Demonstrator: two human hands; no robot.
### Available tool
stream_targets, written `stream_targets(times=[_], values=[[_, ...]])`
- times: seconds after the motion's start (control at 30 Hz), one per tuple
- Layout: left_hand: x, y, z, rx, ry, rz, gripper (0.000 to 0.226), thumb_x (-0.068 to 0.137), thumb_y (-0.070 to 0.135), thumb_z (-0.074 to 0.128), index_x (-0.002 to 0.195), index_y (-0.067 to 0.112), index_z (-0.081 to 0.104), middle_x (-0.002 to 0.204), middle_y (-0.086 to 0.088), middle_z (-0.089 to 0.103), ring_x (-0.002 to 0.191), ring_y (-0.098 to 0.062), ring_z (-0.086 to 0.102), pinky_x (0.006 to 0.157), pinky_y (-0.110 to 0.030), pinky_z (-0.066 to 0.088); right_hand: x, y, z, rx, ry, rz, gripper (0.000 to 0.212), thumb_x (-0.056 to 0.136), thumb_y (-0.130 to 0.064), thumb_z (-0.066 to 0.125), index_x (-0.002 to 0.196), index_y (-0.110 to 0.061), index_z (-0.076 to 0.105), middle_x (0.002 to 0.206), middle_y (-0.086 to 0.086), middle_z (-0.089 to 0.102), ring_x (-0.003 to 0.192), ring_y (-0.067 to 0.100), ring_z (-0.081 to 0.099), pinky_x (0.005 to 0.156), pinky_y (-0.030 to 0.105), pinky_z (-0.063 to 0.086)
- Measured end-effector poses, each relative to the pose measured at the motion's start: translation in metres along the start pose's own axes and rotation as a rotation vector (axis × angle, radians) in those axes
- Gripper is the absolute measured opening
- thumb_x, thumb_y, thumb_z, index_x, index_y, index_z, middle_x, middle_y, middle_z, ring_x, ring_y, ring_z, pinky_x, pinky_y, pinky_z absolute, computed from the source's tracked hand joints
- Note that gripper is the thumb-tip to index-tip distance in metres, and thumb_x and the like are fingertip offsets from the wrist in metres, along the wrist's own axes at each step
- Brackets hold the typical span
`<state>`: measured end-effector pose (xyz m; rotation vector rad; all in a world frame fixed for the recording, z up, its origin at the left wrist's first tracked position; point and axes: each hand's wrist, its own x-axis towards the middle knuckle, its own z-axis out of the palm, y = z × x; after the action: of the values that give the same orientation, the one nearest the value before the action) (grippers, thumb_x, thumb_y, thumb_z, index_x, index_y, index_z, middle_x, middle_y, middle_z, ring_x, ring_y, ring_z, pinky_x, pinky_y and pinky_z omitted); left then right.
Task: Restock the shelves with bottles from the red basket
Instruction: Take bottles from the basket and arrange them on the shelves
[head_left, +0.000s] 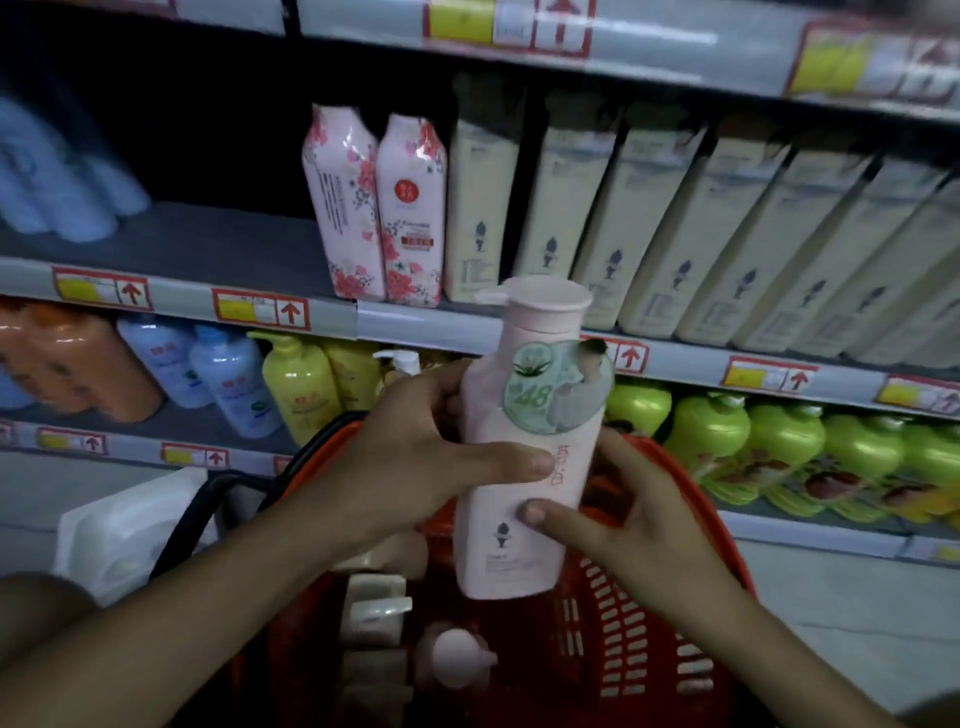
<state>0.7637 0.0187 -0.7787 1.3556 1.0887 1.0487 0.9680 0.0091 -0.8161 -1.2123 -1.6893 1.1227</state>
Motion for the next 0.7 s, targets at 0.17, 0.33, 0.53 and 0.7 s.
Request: stream_targets(times=[0.17,0.33,0.53,0.7], values=[[0.006,0.096,0.012,0.143,-0.157,0.201,0.07,0.069,0.021,0.09,0.13,0.026,0.056,0.124,0.009,0.07,0.114,-0.01,0.068,0.095,-0.038,0.056,-0.021,-0.067,-0.025,0.164,0.262,-0.125,0.06,0.06,-0.038,0.093,0.115,-0.024,0.074,0.111,-0.001,0.077,0.101,0.013,0.074,0.08,0.018,0.057],[0.017,0.146,0.032,0.264,-0.051,0.326,0.068,0.064,0.051,0.089,0.123,0.046,0.057,0.116,0.021,0.07,0.105,0.001,0.068,0.089,-0.03,0.059,-0.01,-0.128,-0.067,0.163,0.445,-0.271,0.06,0.051,-0.044,0.089,0.104,-0.018,0.078,0.095,0.001,0.08,0.083,0.007,0.076,0.067,0.015,0.058],[0.05,0.18,0.057,0.196,-0.038,0.399,0.045,0.083,0.018,0.08,0.111,0.047,0.06,0.106,0.03,0.07,0.1,0.007,0.067,0.081,-0.016,0.056,0.025,-0.164,-0.113,0.157,0.546,-0.377,0.062,0.056,-0.036,0.086,0.113,-0.016,0.075,0.101,0.002,0.077,0.085,0.006,0.074,0.068,0.012,0.056],[0.108,0.229,0.073,0.229,0.178,0.573,0.045,0.086,0.015,0.075,0.124,0.034,0.06,0.112,0.021,0.07,0.101,0.006,0.067,0.086,-0.013,0.054,0.081,-0.208,-0.155,0.037,0.594,-0.523,0.028,0.082,-0.025,0.078,0.109,-0.024,0.073,0.105,-0.002,0.074,0.092,0.01,0.071,0.07,0.02,0.056]])
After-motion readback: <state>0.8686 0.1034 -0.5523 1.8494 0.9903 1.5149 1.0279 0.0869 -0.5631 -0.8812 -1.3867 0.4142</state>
